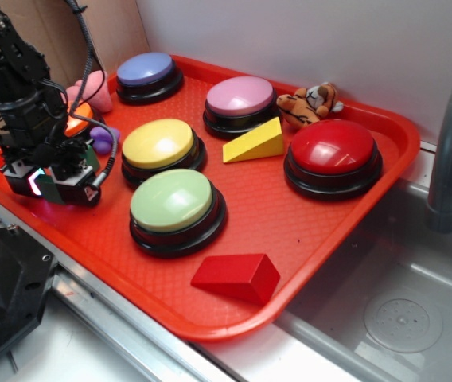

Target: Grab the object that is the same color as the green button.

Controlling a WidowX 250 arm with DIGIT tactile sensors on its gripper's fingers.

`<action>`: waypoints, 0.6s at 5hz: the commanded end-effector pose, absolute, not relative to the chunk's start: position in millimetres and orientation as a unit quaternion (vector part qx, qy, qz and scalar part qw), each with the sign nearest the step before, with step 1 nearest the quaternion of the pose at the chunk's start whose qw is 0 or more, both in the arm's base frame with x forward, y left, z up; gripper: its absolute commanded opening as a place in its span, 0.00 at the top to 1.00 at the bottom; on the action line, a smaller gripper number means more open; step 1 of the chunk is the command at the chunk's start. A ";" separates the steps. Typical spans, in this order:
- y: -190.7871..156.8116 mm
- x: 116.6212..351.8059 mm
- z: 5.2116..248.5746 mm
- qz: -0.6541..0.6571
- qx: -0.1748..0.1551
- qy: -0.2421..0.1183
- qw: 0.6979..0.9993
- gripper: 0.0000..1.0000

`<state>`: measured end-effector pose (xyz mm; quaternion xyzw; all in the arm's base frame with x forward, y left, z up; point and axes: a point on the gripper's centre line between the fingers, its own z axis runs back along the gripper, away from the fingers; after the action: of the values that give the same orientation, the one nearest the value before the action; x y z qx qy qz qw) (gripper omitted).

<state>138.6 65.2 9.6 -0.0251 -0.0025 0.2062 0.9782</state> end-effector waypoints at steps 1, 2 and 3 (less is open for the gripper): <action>60.0 140.4 24.9 0.215 -0.012 -0.011 0.977 1.00; 42.7 160.5 67.0 0.178 -0.025 -0.046 0.983 1.00; 13.8 180.5 113.4 0.109 -0.027 -0.075 0.991 1.00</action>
<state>177.3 17.0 101.7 -0.0241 -0.0539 0.1135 0.9918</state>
